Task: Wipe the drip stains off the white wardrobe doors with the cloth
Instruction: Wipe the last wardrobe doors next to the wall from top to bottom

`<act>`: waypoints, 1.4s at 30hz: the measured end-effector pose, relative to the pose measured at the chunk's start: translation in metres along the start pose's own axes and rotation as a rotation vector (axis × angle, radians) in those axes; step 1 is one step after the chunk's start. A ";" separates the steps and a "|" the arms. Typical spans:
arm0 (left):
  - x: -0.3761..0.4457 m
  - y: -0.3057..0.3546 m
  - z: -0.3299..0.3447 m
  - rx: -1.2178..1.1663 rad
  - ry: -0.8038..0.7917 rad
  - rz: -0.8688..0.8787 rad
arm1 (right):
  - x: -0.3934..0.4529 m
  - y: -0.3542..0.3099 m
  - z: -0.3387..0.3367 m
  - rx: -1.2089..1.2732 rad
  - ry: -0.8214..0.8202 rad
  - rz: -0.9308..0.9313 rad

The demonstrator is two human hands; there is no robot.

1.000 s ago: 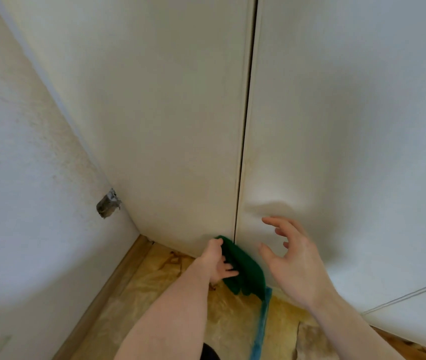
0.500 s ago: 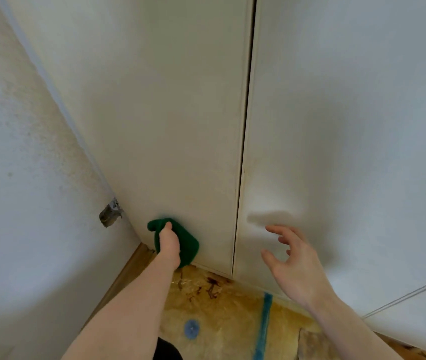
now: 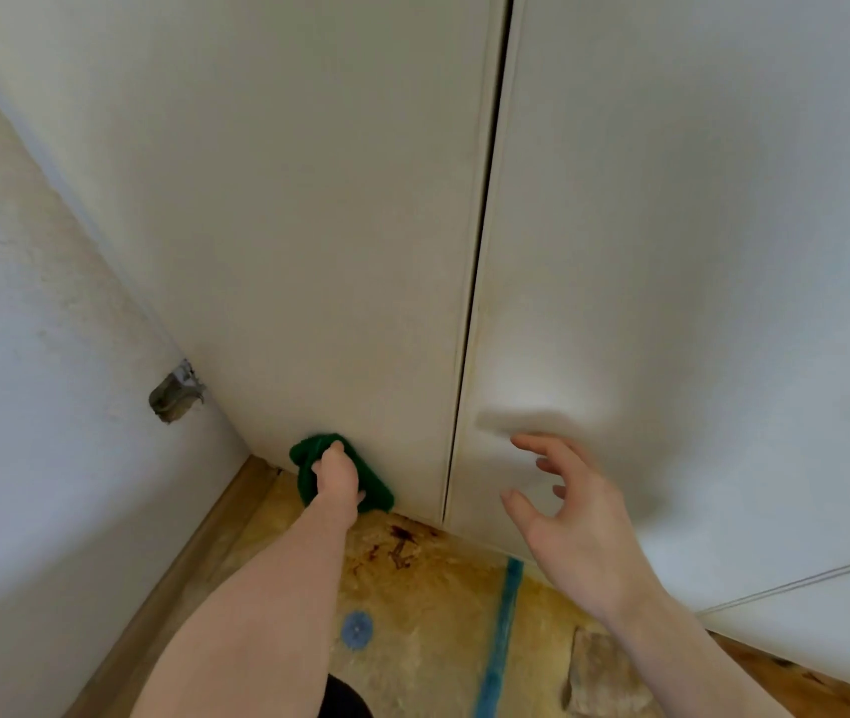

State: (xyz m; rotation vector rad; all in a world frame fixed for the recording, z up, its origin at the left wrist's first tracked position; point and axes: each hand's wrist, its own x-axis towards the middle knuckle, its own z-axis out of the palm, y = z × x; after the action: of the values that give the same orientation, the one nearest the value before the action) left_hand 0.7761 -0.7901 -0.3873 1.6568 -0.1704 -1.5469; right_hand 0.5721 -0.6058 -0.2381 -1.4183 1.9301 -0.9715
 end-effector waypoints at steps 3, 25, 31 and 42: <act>-0.003 -0.013 0.006 0.025 -0.038 -0.050 | -0.001 0.002 -0.003 0.006 0.002 -0.004; -0.110 0.021 0.008 0.193 -0.345 -0.027 | -0.026 -0.033 -0.035 -0.034 0.072 -0.033; -0.129 0.060 -0.001 -0.032 -0.268 0.167 | -0.040 -0.036 -0.042 -0.046 0.089 0.004; -0.086 0.076 -0.023 0.019 -0.068 0.262 | -0.037 -0.035 -0.039 -0.061 0.088 0.010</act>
State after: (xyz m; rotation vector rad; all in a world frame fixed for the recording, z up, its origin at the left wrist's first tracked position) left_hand 0.8091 -0.7750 -0.2763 1.5293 -0.4225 -1.4057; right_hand 0.5723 -0.5681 -0.1868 -1.4199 2.0440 -0.9935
